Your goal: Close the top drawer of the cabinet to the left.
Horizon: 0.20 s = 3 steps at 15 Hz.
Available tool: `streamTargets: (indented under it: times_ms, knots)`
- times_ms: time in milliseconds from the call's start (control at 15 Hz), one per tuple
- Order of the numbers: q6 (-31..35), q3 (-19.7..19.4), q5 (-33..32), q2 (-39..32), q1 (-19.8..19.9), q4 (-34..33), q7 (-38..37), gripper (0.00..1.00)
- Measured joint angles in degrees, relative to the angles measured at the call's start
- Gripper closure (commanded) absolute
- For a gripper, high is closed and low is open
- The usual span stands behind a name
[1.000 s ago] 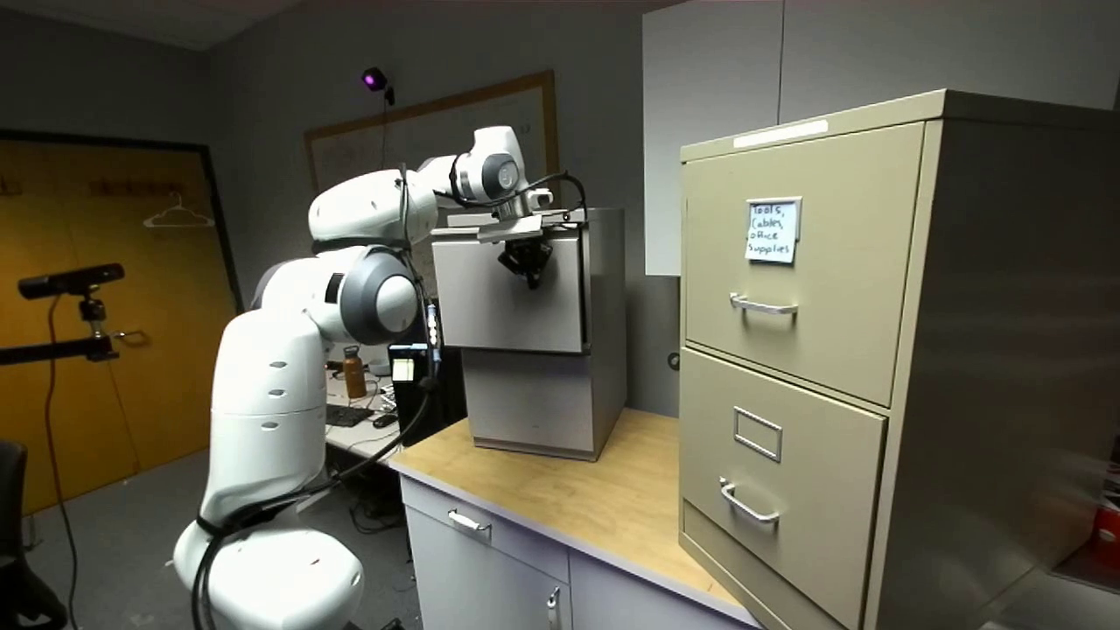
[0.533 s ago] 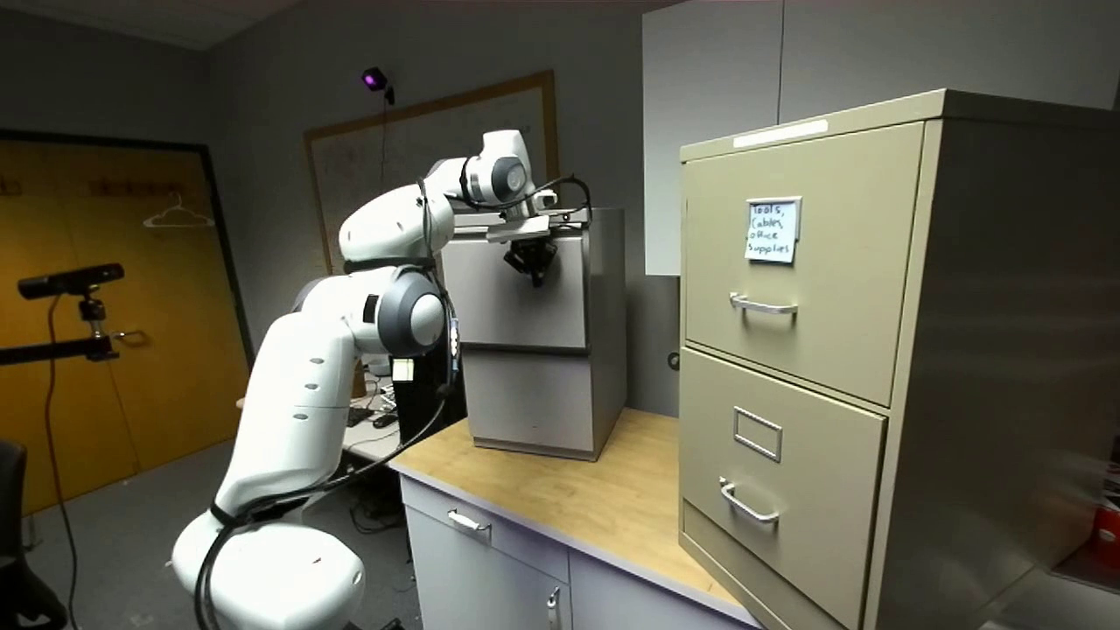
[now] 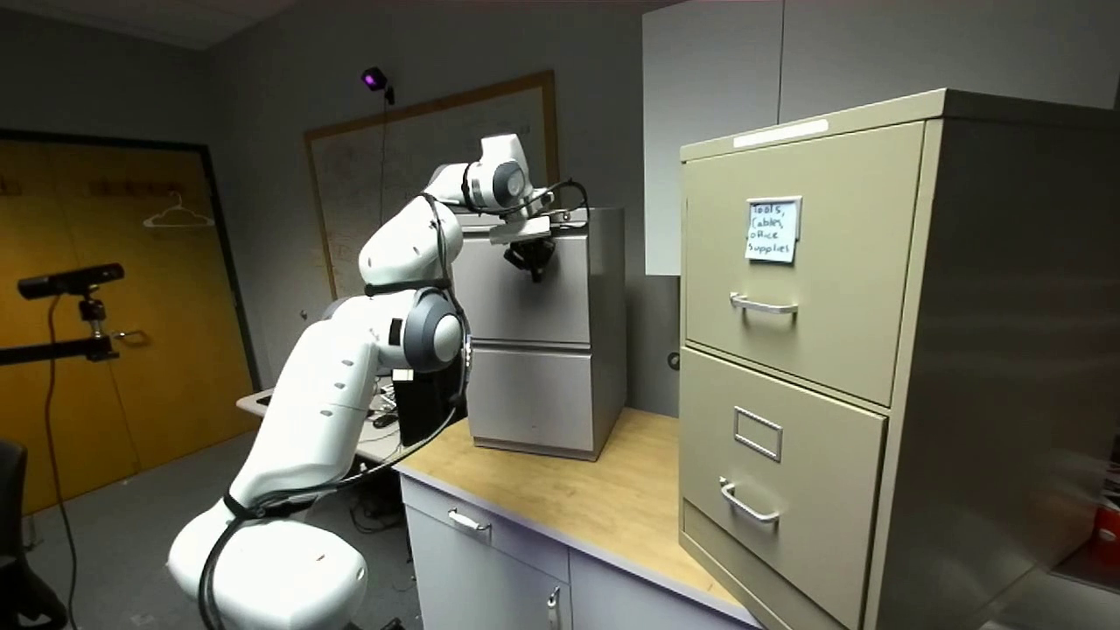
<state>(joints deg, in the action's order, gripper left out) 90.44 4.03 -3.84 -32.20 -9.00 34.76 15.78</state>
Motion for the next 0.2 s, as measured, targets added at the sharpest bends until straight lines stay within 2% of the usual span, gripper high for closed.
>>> streamTargets:
  times_ms: [200]
  knots:
    - [-1.82, -0.06, -0.38, -1.72, -0.30, -3.23, 0.35, 0.94]
